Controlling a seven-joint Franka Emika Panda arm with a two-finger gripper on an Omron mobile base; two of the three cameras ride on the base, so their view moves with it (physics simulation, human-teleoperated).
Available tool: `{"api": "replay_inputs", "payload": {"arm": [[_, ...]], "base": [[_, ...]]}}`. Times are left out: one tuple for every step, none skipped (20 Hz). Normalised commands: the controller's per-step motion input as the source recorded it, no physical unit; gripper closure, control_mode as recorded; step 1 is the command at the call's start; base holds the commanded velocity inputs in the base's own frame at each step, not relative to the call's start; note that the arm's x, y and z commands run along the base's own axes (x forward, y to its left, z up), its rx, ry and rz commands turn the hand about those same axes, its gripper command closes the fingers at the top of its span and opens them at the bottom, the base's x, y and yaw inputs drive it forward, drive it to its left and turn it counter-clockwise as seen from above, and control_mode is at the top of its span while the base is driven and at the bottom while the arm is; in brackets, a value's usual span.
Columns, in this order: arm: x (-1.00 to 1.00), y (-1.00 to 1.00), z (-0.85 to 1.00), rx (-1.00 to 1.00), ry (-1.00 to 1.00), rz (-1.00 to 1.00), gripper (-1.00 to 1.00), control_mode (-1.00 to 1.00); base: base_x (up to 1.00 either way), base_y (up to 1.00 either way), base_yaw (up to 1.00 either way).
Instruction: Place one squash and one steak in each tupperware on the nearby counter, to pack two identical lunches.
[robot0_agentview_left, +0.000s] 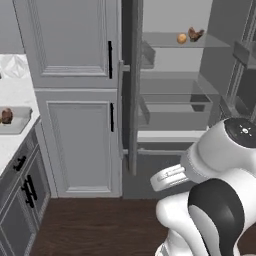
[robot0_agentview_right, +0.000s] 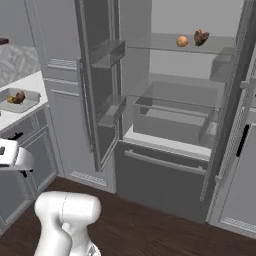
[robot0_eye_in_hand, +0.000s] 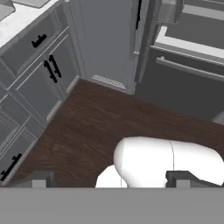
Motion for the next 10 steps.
{"api": "replay_inputs", "payload": {"arm": [[0.00,0.00,0.00,0.00,0.00,0.00,-1.00,1.00],[0.00,0.00,0.00,0.00,0.00,0.00,-1.00,1.00],[0.00,0.00,0.00,0.00,0.00,0.00,-1.00,1.00],[0.00,0.00,0.00,0.00,0.00,0.00,-1.00,1.00],[0.00,0.00,0.00,0.00,0.00,0.00,-1.00,1.00],[0.00,0.00,0.00,0.00,0.00,0.00,-1.00,1.00],[0.00,0.00,0.00,0.00,0.00,0.00,-1.00,1.00],[0.00,0.00,0.00,0.00,0.00,0.00,-1.00,1.00],[0.00,0.00,0.00,0.00,0.00,0.00,-1.00,1.00],[0.00,0.00,0.00,0.00,0.00,0.00,-1.00,1.00]], "base": [[-0.14,-0.86,-0.20],[-0.07,-0.76,-0.21],[-0.03,-0.74,-0.22],[0.00,-0.67,-0.23],[0.00,-0.65,-0.24],[0.00,-0.64,-0.24],[0.00,-0.62,-0.24],[0.07,-0.41,-0.22],[0.18,-0.31,-0.22],[0.34,-0.14,-0.21]]}}
